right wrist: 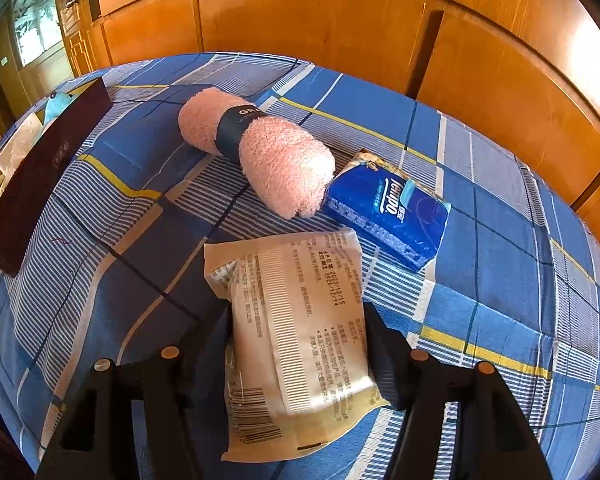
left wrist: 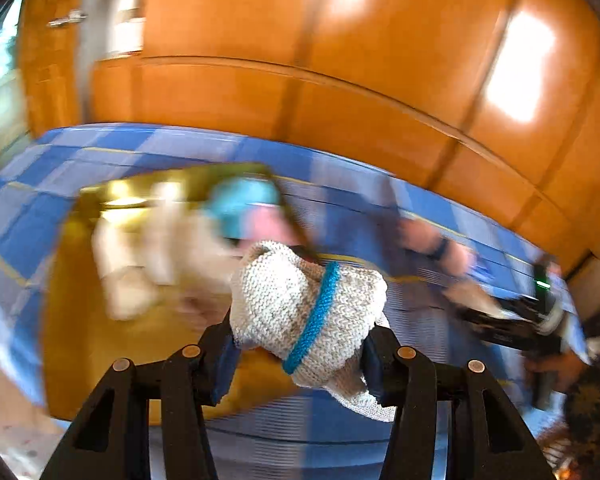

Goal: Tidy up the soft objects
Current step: 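Lower the white knit sock into the tray and open the left tool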

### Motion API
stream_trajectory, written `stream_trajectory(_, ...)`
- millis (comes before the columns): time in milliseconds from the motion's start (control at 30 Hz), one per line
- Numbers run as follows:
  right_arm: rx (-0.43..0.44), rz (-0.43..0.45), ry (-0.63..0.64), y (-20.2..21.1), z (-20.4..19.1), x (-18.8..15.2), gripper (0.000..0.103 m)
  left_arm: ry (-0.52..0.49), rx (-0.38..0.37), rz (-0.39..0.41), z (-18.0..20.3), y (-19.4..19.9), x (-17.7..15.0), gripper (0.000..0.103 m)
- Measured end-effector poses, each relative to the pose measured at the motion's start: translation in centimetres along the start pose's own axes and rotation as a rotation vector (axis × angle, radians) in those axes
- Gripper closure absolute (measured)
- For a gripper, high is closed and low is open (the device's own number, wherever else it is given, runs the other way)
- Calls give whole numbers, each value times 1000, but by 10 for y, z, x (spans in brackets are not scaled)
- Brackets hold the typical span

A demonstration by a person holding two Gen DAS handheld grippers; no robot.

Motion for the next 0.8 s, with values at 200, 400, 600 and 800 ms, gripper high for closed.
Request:
stream_trajectory(200, -8, 4, 7, 1, -1, 0, 39, 60, 220, -80, -113, 11, -16, 51)
stream_trajectory(400, -11, 4, 7, 0, 0, 0, 39, 39, 349, -224, -179, -17, -30, 50)
stream_trajectory(600, -11, 6, 12, 0, -1, 0, 39, -58, 451, -288, -203, -58, -15, 27)
stream_trajectory(800, -20, 15, 26, 0, -1, 1, 39, 29, 514, -186, -208, -41, 0, 7)
Point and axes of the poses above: each gripper's, at about its wrist camera, not at the fingertips, and y roughly against the way its jaws point, z to its right, x to its top, the point moved 10 cm from there along -y, roughly the way its jaws point, and after that the axes turned 12 degrees about -y, right-handed, at the moved point
